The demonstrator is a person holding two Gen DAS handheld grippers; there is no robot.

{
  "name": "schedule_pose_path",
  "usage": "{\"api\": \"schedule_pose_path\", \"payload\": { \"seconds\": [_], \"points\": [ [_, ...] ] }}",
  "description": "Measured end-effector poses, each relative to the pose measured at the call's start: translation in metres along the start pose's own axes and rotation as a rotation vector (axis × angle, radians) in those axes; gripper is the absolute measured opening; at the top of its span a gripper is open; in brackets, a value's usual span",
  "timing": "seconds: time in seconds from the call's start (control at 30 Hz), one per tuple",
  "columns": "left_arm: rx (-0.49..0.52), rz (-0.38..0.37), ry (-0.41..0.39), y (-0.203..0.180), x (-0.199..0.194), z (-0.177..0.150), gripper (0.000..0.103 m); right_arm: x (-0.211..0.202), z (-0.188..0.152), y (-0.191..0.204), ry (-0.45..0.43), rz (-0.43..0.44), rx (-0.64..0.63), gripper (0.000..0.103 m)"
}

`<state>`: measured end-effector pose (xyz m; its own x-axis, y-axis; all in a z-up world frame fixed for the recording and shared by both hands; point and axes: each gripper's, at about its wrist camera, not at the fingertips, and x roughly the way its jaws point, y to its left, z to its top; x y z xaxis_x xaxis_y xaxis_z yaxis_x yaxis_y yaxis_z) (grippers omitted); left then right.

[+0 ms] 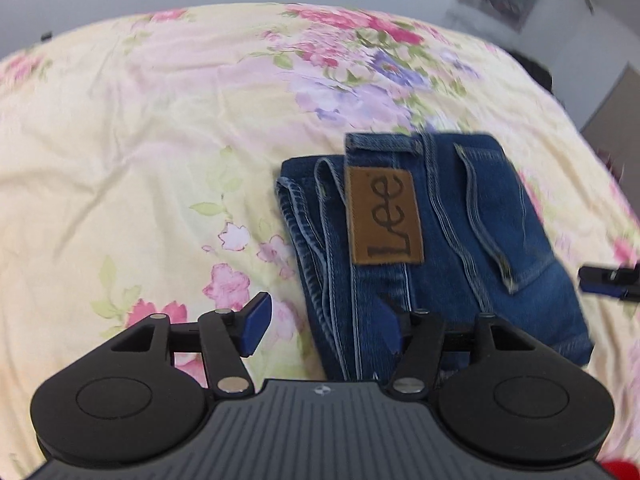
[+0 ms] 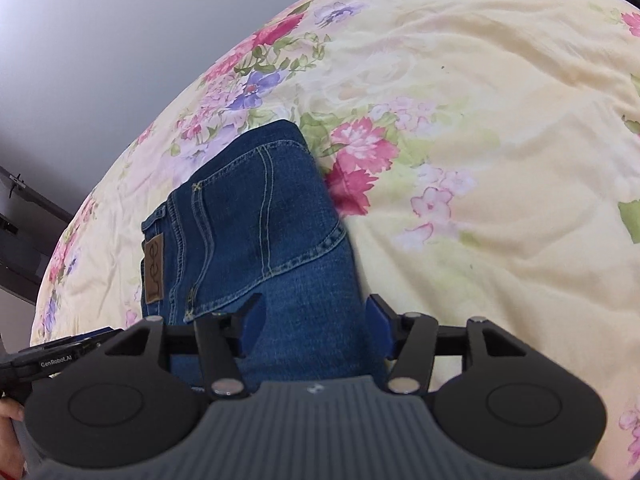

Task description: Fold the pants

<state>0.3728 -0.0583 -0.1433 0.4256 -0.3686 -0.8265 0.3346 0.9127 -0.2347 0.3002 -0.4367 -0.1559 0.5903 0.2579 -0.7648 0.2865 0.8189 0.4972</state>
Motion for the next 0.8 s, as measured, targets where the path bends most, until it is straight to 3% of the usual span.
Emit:
{"api": "schedule_pose_path", "payload": {
  "seconds": [0.1,0.27,0.43,0.57,0.67,0.73,0.8],
  "points": [
    [-0.077,-0.046,-0.037,0.016,0.010,0.008,0.070,0.013,0.010,0.002,-0.004,-0.010,-0.029,0.053],
    [-0.087,-0.100,-0.116,0.020,0.022,0.033,0.070,0.035,0.027,0.009,-0.015,-0.018,-0.081,0.053],
    [-0.058,-0.137,-0.107,0.007,0.048,0.060,0.073,0.053,0.040,0.012,-0.020,-0.008,-0.082,0.053],
    [-0.097,-0.197,-0.104,0.004,0.066,0.066,0.069,0.063,0.042,0.012,0.000,-0.008,-0.090,0.053],
    [-0.123,-0.188,-0.131,0.000,0.066,0.064,0.054,0.068,0.040,0.010,0.010,-0.009,-0.092,0.053],
    [-0.111,-0.171,-0.147,-0.003,0.059,0.064,0.031,0.070,0.038,0.008,0.008,-0.005,-0.094,0.053],
    [-0.086,-0.142,-0.156,-0.008,0.052,0.066,0.015,0.071,0.037,0.007,0.007,0.003,-0.090,0.053]
  ]
}}
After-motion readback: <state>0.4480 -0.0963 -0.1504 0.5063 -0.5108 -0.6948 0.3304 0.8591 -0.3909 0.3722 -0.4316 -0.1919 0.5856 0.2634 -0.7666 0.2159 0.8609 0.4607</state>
